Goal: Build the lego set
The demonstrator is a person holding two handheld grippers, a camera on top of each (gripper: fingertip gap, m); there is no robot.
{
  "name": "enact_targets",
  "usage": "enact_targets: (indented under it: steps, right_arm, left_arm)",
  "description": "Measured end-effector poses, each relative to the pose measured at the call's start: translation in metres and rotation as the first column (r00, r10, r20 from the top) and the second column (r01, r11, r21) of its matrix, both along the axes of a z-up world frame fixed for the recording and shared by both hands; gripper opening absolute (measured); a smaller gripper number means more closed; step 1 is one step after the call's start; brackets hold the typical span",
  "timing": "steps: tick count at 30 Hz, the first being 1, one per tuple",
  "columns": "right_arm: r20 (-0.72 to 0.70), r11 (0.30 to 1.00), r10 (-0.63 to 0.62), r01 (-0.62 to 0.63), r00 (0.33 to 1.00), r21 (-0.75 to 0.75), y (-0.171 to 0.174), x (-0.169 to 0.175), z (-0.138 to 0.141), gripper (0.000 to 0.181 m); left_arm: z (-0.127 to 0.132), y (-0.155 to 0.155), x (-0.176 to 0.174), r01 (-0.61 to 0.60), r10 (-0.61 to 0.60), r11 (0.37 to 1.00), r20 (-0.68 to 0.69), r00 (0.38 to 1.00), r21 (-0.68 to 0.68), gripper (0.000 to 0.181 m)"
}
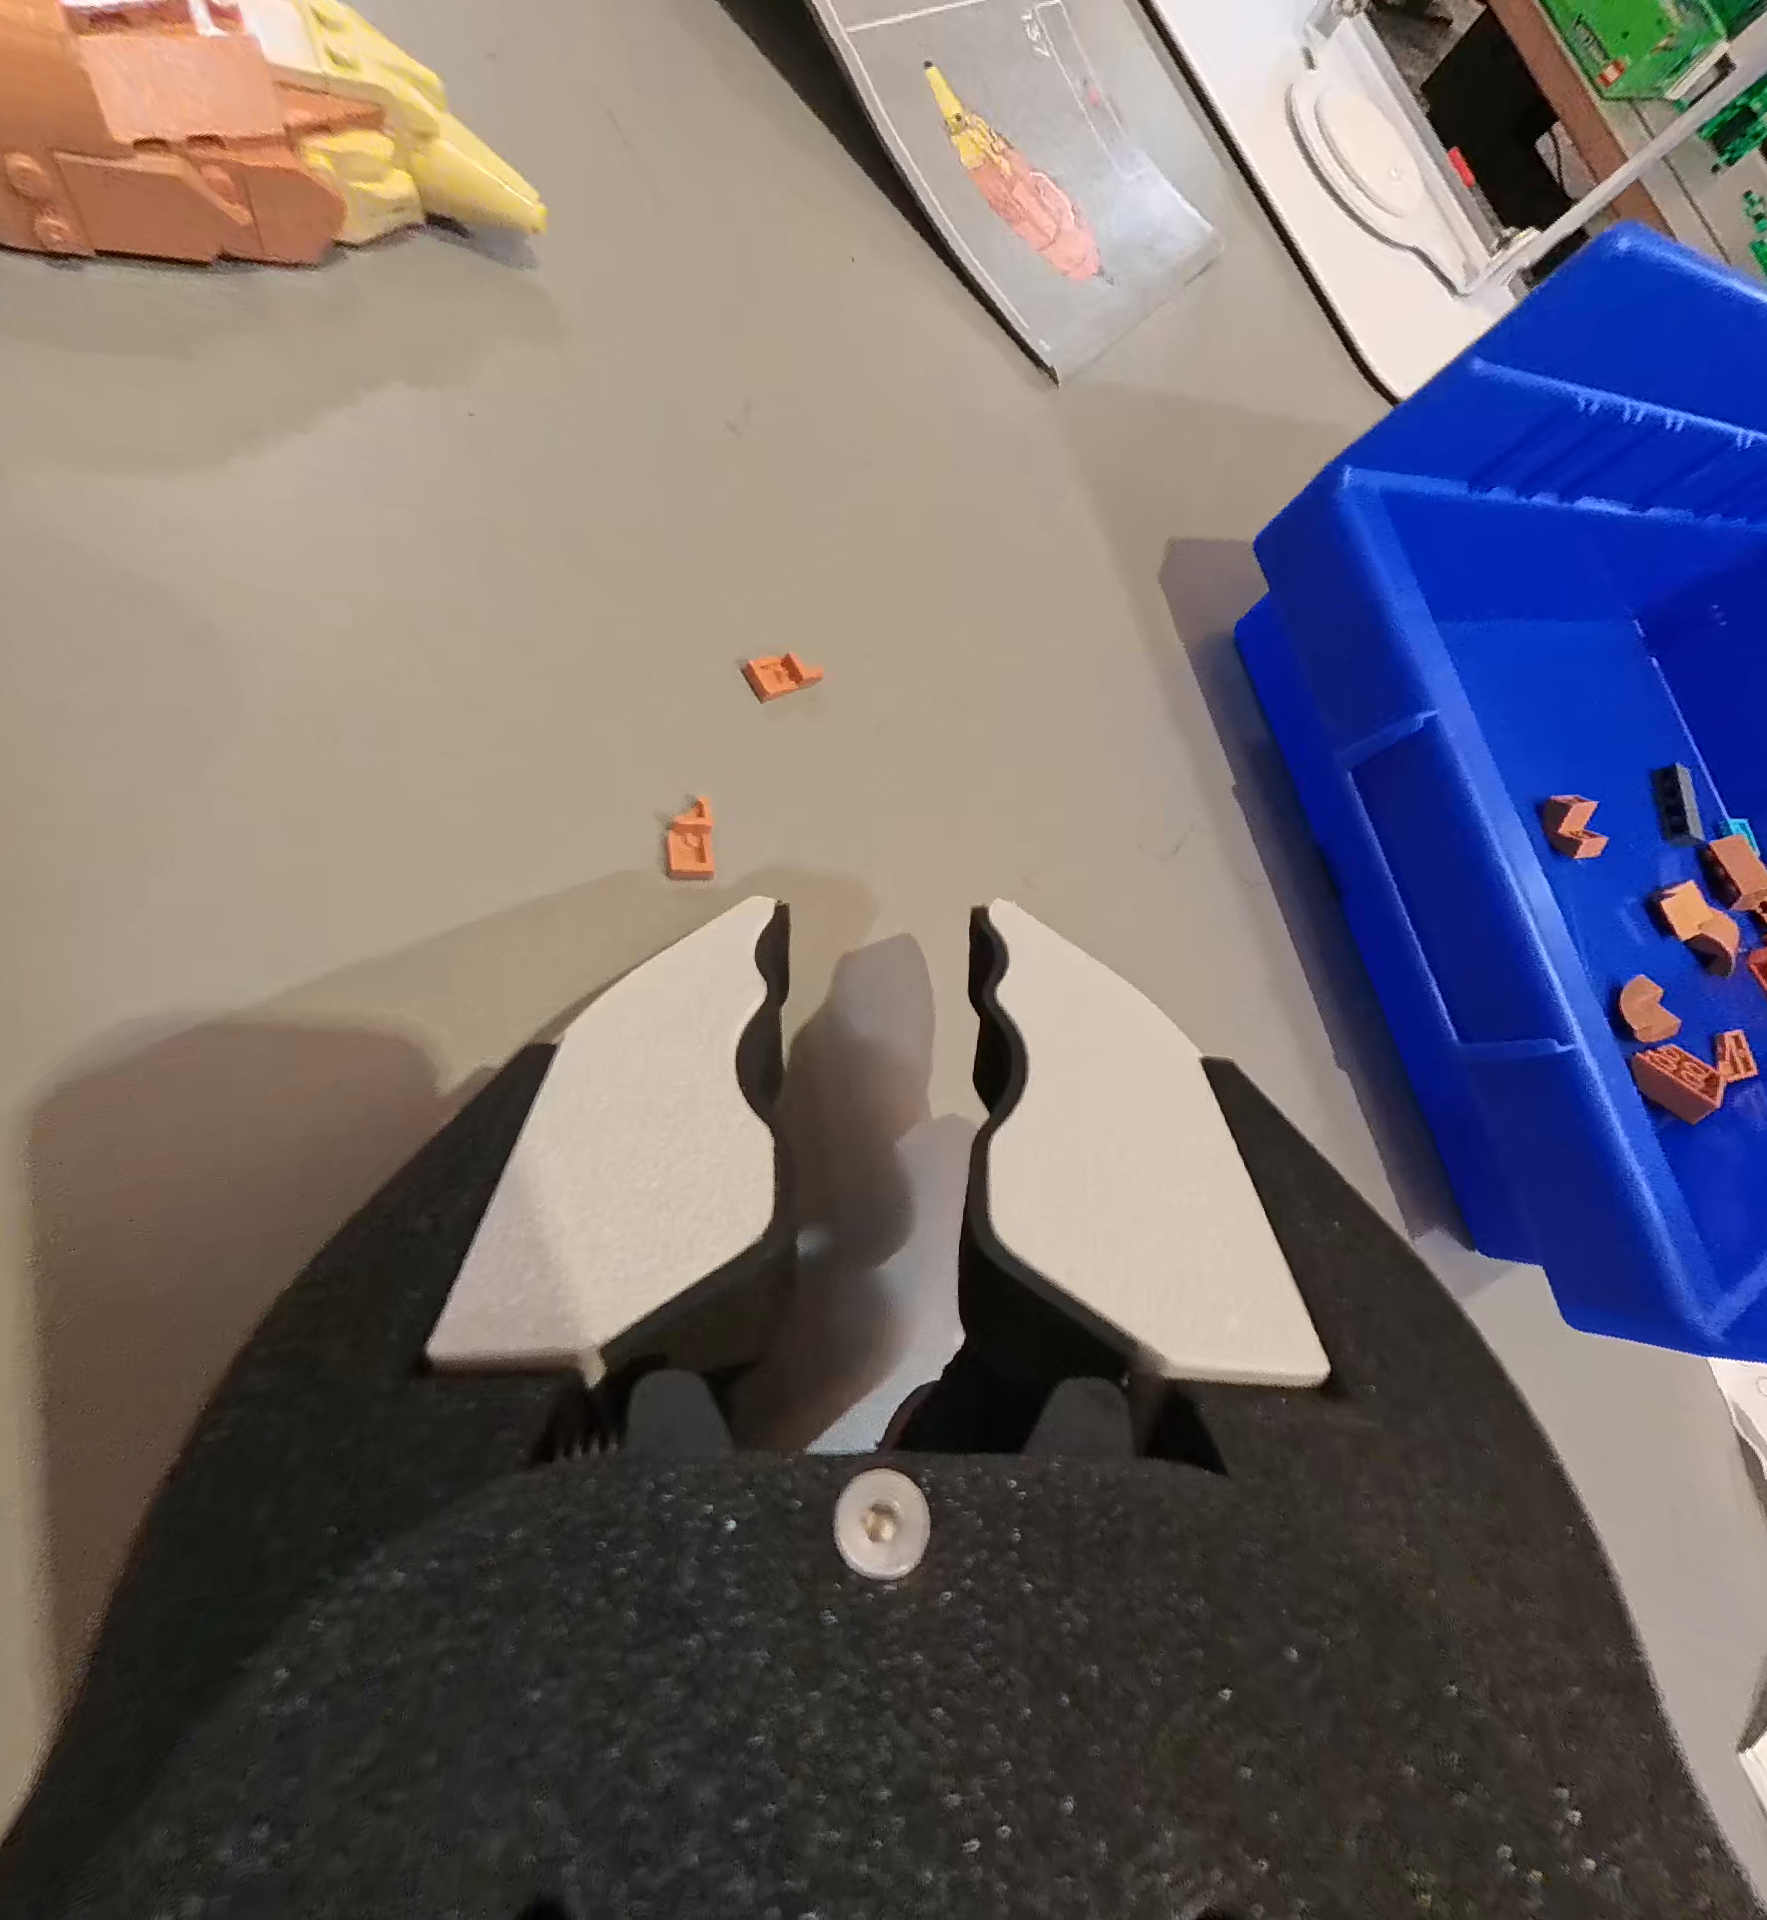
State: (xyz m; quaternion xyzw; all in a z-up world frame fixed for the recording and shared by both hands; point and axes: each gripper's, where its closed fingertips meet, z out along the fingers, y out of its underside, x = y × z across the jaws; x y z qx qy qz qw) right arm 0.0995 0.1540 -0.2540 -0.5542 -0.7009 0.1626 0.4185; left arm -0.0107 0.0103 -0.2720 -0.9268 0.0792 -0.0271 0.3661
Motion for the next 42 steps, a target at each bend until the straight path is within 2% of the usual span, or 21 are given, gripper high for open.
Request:
enact_targets:
  steps: [1, 5, 9, 15, 19, 23, 25, 30, 33, 42]
  right_arm:
    - [-0.001, 1.000, 0.004, -0.004, 1.000, 0.004, 0.000, -0.001, 0.000, 0.033]
    - [0.003, 0.999, 0.034, -0.034, 0.999, 0.002, -0.004, -0.007, 0.000, 0.033]
    - [0.031, 0.997, 0.071, -0.071, 0.997, 0.000, -0.006, -0.011, -0.002, 0.035]
    - [0.080, 0.988, 0.139, -0.133, 0.987, -0.081, -0.006, -0.017, -0.004, 0.036]
    - [0.097, 0.981, 0.151, -0.137, 0.984, -0.136, -0.001, -0.021, -0.003, 0.039]
    - [0.046, 0.977, 0.145, -0.136, 0.988, -0.163, 0.004, -0.035, 0.010, 0.044]
    - [0.001, 0.975, 0.137, -0.134, 0.991, -0.176, 0.007, -0.044, 0.018, 0.047]
    - [-0.094, 0.953, 0.086, -0.109, 0.992, -0.283, 0.017, -0.063, 0.024, 0.041]
    - [-0.130, 0.952, 0.083, -0.117, 0.988, -0.284, 0.018, -0.064, 0.029, 0.031]
    - [-0.057, 0.948, 0.134, -0.144, 0.989, -0.284, 0.014, -0.058, 0.012, 0.025]
  left_arm:
    - [0.000, 0.000, 0.000, 0.031, -0.031, 1.000, 0.001, 1.000, 0.001, 0.062]
    - [0.000, -0.002, 0.000, 0.185, -0.185, 0.983, 0.004, 0.983, 0.001, 0.062]
    - [0.000, -0.007, -0.001, 0.373, -0.373, 0.928, 0.004, 0.928, -0.005, 0.061]
    - [0.000, -0.009, -0.003, 0.604, -0.604, 0.797, -0.001, 0.797, 0.001, 0.061]
    - [0.000, -0.007, -0.003, 0.715, -0.715, 0.699, 0.002, 0.699, 0.007, 0.062]
    - [0.000, -0.002, -0.004, 0.774, -0.774, 0.634, 0.000, 0.634, 0.014, 0.062]
    - [0.000, -0.001, -0.004, 0.783, -0.784, 0.621, 0.004, 0.621, 0.021, 0.061]
    - [0.001, -0.001, -0.005, 0.787, -0.787, 0.617, -0.006, 0.617, 0.036, 0.061]
    - [0.002, -0.003, -0.005, 0.788, -0.788, 0.613, -0.019, 0.615, 0.053, 0.061]
    - [0.006, -0.001, -0.005, 0.772, -0.774, 0.628, -0.025, 0.632, 0.095, 0.062]
